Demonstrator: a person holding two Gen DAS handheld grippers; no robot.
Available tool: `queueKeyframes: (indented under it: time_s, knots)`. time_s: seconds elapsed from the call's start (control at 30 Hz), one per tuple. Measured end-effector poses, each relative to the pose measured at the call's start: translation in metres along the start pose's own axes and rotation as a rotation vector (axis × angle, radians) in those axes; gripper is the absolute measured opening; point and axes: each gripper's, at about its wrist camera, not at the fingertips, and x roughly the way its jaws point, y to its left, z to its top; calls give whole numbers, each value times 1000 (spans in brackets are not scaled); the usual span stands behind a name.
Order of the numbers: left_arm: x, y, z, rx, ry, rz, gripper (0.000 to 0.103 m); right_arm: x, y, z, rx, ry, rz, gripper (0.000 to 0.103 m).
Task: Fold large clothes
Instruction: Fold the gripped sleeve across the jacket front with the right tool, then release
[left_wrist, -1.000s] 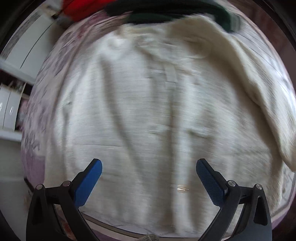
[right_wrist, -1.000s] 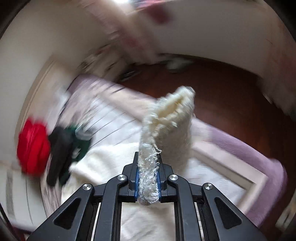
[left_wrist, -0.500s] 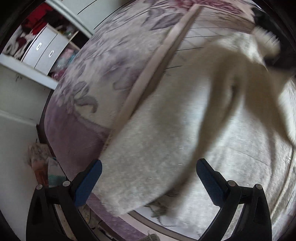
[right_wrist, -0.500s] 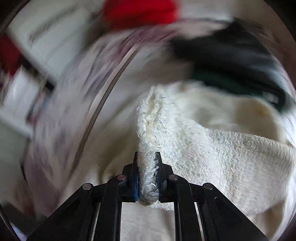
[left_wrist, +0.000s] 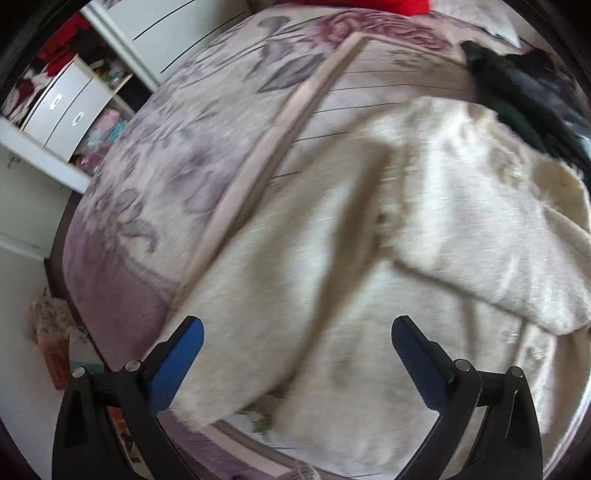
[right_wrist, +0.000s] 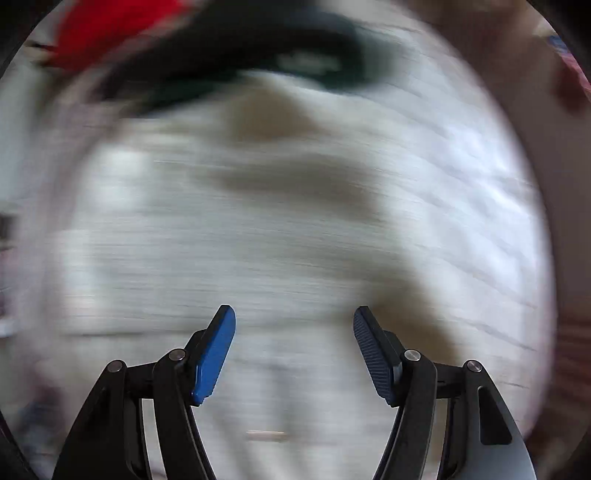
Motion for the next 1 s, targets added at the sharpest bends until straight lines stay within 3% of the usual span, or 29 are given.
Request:
queueKeyframes:
  time_s: [0.03,0.1,0.17,0.23,0.3,0.4,0.47,0.5,0.57,0.67,0.8,0.87,0.9,1.0]
  knots:
    - [-2,-9,1,9,-4,-4,103,13,-23,-3,12,28,-29,69]
    - [-4,-38,2,41,-11,-19,103,40,-48,-6,-35,97,-7,69]
    - [-4,-67,3,81,-12,-32,103,66,-45,-6,-166,146,19,67]
    - [-4,-96,4,112,-27,-43,103,71,-52,-4,-174,96,0,62]
    - [0,-121,6,140,-37,-45,103,72,-84,1,-25,49,44,58]
    - [13,-147,8,158,-30,-37,103,82,-148,-13,302,27,147,58]
    - [25,-161,12,162,-14,-25,103,94,-170,-32,387,47,129,58]
    - [30,-167,14,165,-8,-14,103,101,-177,-43,413,73,161,59]
    - [43,-174,19,164,-3,14,103,102,-179,-55,389,93,202,60]
    - [59,-170,29,131,19,44,103,82,-174,-67,336,81,176,61]
    - [81,-160,45,61,56,55,103,38,-152,-82,325,-42,273,61]
    - [89,-158,49,45,70,54,103,28,-124,-75,276,-84,370,59]
    - [93,-157,51,38,76,48,103,29,-110,-69,255,-83,404,52]
    - [100,-154,56,30,71,35,103,55,-98,-30,203,-38,410,49]
